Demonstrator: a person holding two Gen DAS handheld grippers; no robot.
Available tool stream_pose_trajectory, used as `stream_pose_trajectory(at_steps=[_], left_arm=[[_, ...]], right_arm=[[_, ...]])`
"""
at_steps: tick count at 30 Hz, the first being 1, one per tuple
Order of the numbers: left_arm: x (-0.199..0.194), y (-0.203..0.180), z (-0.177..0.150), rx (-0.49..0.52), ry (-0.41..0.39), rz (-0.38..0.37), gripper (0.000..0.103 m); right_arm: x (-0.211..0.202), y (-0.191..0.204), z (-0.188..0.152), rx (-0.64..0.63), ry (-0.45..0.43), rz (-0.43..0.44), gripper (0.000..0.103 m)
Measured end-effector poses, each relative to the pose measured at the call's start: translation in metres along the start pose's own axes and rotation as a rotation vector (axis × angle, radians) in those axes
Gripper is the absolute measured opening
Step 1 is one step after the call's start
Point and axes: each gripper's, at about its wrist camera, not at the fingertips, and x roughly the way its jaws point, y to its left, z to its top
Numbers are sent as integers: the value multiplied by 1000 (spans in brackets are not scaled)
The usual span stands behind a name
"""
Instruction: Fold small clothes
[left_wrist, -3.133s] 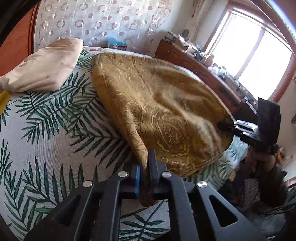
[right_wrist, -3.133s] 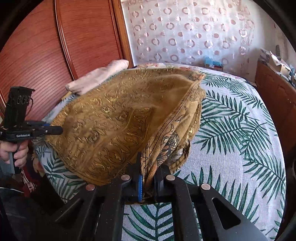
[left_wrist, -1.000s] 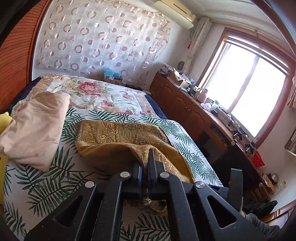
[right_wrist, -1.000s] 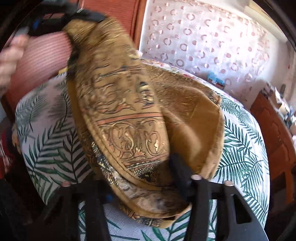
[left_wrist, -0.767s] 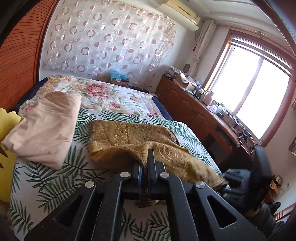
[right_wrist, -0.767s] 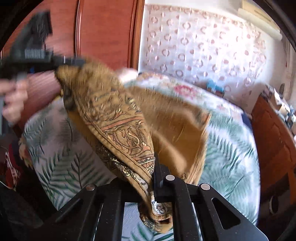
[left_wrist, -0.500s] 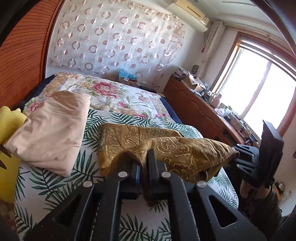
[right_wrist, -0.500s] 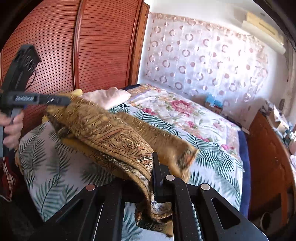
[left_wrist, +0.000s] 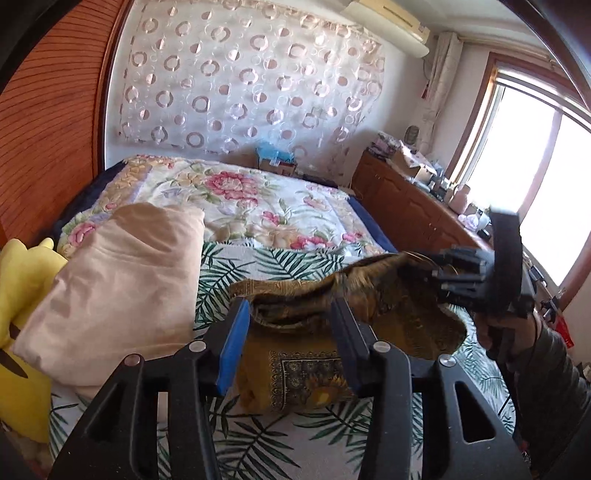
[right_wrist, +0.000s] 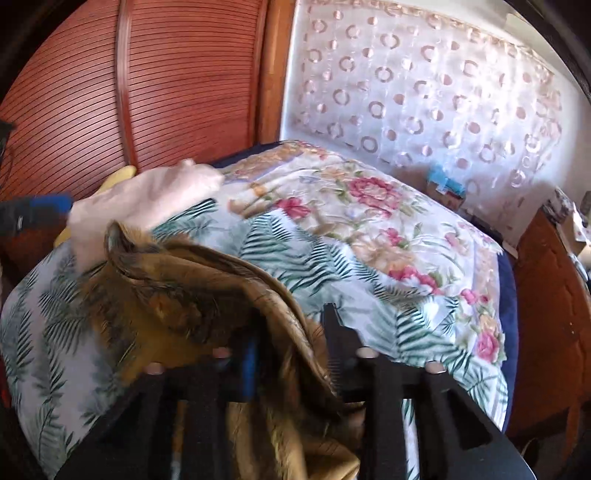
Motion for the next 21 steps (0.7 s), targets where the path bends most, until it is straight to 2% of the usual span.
stream_pose_trajectory(at_steps=[1,5,9,12,18,20,21], left_arm=[[5,0,-1,2,11,-1,47],[31,-1,-3,19,54,14,47],[52,1,0,43,87,24,47],[64,4,4,54,106,28,47],[89,7,12,77,150,57,47],[94,9,11,79,165,67,47],[97,11,10,81,177,74,47]], right_arm=[[4,-6,5,17,-5,-7,48],[4,-21,12,59,-14,-85,49],[-7,-28,-4,113,-11,-52,49],[-14,-27,-21,155,3,-37,54],[-7,-38,-43,215,77,-12,55],[7,-48,-44,255,112,-29,60],[13,-52,-44,275,120,-24,66]])
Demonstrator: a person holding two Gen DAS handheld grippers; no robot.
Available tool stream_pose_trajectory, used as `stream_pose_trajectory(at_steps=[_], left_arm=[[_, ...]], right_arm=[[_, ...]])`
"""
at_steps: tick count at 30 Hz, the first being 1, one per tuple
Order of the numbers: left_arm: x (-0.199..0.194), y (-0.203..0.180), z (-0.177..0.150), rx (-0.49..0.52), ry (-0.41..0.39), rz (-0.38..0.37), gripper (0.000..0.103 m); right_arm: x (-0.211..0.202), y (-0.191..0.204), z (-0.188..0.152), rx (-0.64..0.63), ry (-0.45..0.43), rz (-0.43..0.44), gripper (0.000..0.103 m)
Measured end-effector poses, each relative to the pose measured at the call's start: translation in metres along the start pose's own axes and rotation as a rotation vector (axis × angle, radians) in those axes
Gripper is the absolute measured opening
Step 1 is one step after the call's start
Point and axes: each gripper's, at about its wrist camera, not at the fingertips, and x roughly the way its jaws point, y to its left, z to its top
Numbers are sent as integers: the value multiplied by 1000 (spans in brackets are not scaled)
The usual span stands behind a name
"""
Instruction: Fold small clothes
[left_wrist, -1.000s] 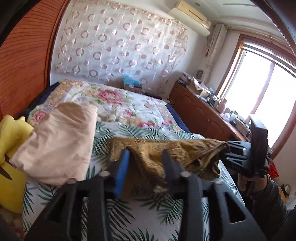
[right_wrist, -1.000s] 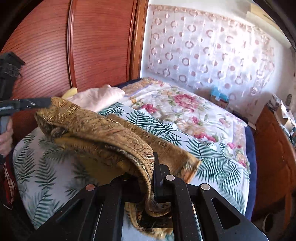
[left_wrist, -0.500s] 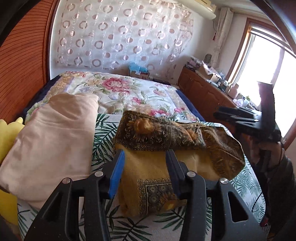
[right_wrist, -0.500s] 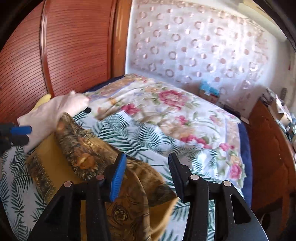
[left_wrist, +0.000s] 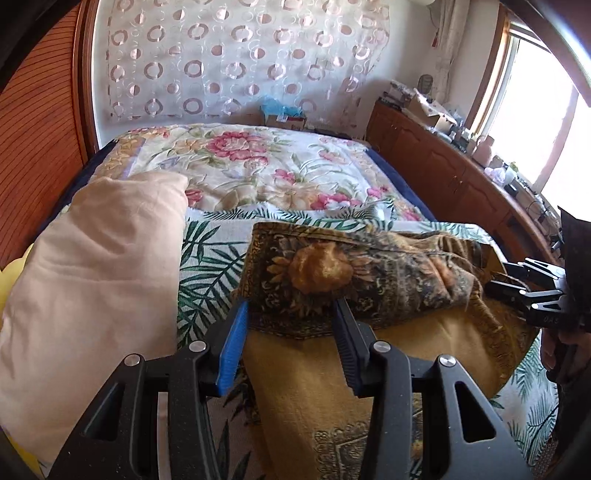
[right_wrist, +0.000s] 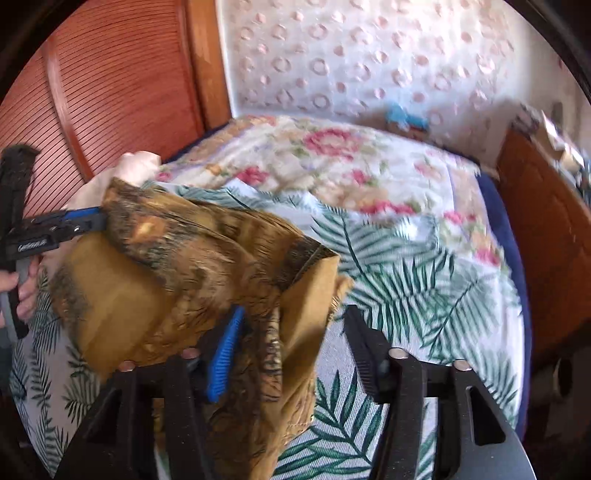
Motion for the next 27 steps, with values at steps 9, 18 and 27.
stream_pose_trajectory(at_steps=[9,18,27], left_arm=[[15,13,-12,-9,58,30,63],[15,9,-7,-7,73,-52,31],[-50,-2,-4,2,-105,-108,9]], right_arm=[[33,-8,4,60,7,72,72],[38,-4,-1,2,-11,119,47],[0,5,4,-69,-148,144,17]])
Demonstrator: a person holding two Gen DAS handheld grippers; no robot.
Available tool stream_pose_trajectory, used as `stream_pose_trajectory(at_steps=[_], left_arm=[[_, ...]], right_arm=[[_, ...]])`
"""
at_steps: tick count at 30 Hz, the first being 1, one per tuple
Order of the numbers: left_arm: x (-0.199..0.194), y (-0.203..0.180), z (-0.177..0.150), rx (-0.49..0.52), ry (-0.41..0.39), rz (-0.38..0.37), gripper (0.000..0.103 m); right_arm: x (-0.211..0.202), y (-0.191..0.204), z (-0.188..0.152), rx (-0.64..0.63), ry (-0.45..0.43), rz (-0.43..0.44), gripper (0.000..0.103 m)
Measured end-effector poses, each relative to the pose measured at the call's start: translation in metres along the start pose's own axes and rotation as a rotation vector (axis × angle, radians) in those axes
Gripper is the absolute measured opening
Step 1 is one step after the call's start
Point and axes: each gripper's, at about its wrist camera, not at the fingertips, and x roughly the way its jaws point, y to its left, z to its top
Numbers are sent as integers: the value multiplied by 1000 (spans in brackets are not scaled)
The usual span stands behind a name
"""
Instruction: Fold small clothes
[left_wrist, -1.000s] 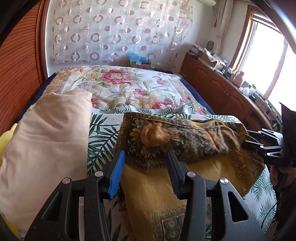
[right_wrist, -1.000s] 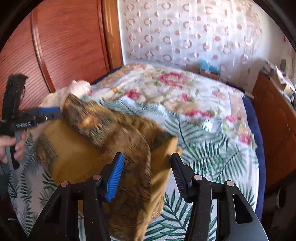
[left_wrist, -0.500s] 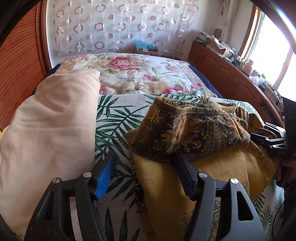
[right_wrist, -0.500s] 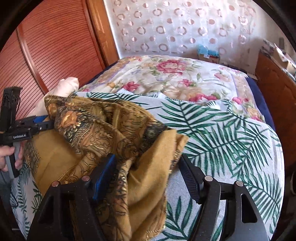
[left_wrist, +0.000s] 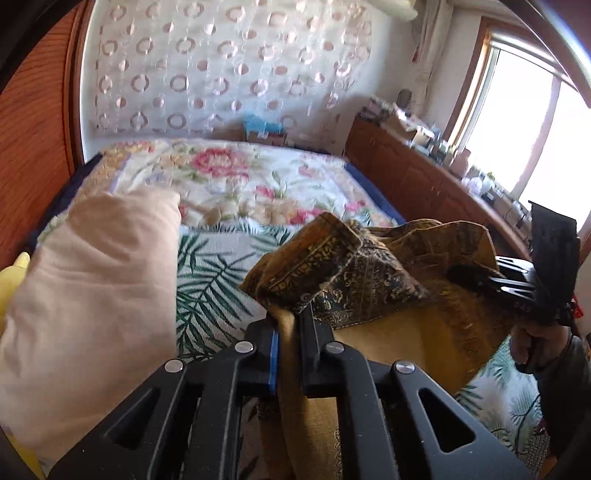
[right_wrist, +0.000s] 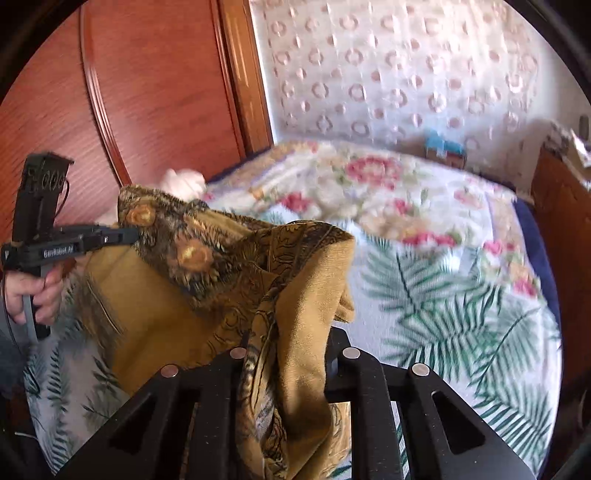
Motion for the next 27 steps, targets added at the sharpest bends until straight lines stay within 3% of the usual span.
stream_pose_trajectory(at_steps=[3,7,10,16,23,27], left_arm=[[-34,1,2,-13,-94,2,9],[-77,16,1,-36,-194,69,9],[-94,37,-6,-76,-226,124,9],[-111,85,-35,-197,-245,257,9],[-114,114,-70,-311,-242,294,9],[-107,123,-79,-342,-210,303,9]], right_arm=[[-16,14,16,-42,-68,-9,17],[-23,34,47,-110,-118,37,17],[-14,56,77,-185,-135,70,17],[47,111,141,-369,-98,111,16],[125,174,195,-550,-28,141,16],[172,200,212,-583,38,174,18]])
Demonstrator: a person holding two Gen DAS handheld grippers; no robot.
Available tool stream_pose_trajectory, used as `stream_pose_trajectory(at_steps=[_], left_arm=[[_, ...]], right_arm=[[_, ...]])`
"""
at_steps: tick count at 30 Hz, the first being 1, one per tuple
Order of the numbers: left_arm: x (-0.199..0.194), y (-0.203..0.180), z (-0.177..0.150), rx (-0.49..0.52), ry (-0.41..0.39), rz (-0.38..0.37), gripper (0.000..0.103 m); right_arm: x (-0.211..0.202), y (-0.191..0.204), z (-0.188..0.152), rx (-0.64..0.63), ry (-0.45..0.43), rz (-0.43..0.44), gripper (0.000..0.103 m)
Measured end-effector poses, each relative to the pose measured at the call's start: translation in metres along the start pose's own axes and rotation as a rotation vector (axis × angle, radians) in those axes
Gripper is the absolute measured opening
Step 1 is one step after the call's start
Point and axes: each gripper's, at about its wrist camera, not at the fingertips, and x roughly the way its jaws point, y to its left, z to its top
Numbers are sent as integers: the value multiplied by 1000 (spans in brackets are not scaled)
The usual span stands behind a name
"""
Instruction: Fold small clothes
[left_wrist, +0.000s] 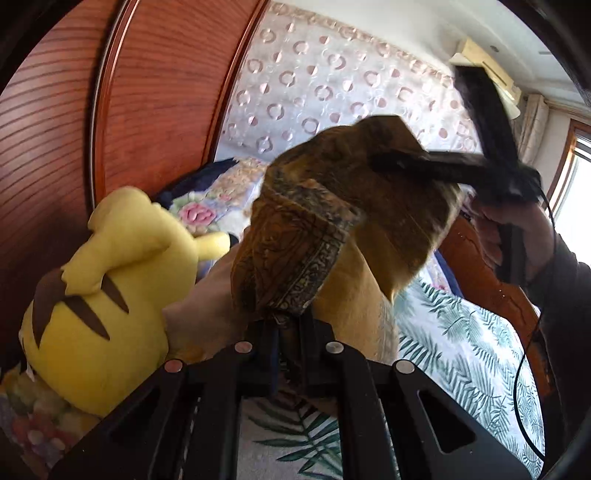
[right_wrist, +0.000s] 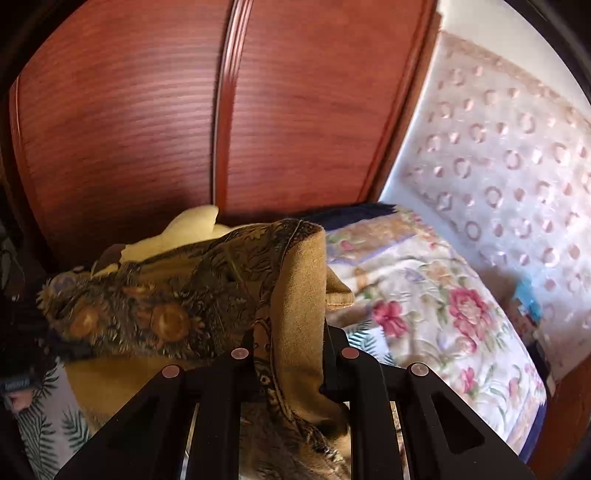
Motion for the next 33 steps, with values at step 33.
stream_pose_trajectory(at_steps=[33], left_arm=[[-48,-2,12,139,-86,192,44]], right_arm=[[-7,24,-77,388,-46,-44,54]])
